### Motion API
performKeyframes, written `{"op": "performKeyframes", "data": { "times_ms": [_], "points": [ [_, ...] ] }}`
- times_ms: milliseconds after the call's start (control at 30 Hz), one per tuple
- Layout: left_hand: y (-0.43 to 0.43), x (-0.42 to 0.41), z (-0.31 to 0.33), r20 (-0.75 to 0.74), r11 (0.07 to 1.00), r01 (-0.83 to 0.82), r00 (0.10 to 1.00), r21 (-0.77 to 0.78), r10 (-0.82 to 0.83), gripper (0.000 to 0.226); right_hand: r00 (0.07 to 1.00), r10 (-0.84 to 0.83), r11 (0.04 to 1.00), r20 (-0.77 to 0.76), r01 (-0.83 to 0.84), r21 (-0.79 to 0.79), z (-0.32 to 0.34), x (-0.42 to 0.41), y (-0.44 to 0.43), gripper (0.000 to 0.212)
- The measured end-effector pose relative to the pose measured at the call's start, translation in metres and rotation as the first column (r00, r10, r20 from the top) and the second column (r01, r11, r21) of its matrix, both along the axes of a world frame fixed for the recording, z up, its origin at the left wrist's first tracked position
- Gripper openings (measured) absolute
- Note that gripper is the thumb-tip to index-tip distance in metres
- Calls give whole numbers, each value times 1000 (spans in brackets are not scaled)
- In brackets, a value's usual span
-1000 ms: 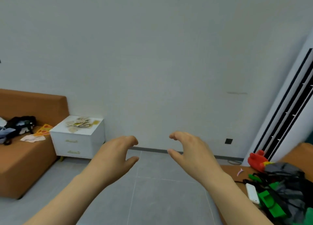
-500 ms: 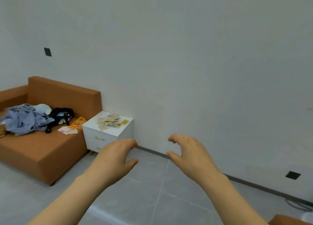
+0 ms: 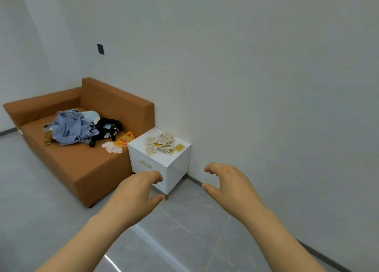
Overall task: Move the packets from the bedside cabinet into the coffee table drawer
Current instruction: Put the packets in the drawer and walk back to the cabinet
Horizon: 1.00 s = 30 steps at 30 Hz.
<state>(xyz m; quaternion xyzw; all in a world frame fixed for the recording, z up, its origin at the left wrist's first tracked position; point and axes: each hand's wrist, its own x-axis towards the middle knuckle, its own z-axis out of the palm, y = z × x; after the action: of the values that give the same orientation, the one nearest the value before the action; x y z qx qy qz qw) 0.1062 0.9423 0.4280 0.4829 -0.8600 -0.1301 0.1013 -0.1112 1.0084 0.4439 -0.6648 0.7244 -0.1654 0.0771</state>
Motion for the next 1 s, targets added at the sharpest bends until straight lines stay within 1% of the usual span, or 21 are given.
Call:
{"op": "performKeyframes", "data": {
  "times_ms": [233,333,500,633,833,1000],
  "points": [
    [-123,-3,-21,-1,999,-35,999,30,35,39,1000,24,999,4,-24,40,-26,-7,-130,42],
    [-182,5,-25,-12,998,-45,999,53,46,39,1000,14,997,8,-15,77,-34,-4,-189,41],
    [-274,17,-36,13,995,-32,999,94,31,37,999,-15,990,35,10,138,-51,3,-275,40],
    [-334,18,-49,15,990,-35,999,136,33,35,998,-23,983,56,13,182,-63,5,-332,40],
    [-425,8,-73,22,982,-53,999,179,49,37,998,-39,970,58,24,241,-90,-11,-420,40],
    [-506,-8,-93,79,977,-76,995,199,61,34,994,-52,963,93,25,270,-114,-34,-501,39]
  ]
}}
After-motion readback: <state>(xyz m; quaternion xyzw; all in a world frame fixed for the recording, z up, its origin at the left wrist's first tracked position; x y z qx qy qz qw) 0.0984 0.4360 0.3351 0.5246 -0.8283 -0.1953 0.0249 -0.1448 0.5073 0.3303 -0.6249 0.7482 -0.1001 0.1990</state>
